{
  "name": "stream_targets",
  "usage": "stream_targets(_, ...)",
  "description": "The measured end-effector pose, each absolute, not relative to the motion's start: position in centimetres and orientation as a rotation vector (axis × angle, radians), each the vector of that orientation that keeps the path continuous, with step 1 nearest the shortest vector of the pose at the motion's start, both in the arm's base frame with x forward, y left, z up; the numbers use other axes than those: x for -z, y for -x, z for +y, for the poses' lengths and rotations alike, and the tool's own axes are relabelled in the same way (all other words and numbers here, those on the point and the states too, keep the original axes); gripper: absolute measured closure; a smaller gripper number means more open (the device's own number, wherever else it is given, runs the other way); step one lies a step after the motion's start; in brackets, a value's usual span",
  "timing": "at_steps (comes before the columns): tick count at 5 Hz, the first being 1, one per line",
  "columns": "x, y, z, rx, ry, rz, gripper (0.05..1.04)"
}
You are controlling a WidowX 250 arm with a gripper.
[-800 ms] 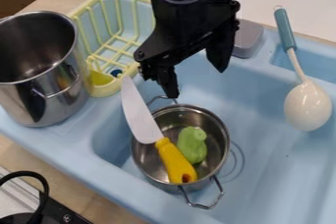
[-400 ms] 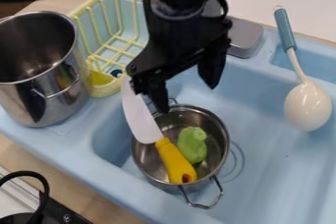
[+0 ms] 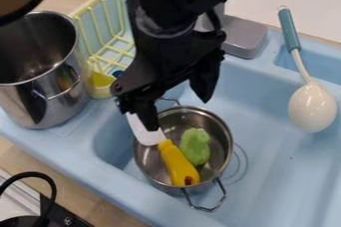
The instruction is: Put the yellow knife to the left side of the sink
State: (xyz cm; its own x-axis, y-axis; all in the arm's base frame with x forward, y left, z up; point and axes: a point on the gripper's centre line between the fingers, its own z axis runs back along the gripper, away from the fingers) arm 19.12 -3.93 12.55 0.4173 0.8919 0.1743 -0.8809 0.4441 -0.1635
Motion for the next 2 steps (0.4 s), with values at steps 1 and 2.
stream_targets(1, -11.50, -18.05, -3.91, -1.164, 0.046, -0.230, 0.092)
stream_targets(2, -11.11, -17.87, -4.04, -1.219, 0.043, -0.234, 0.092)
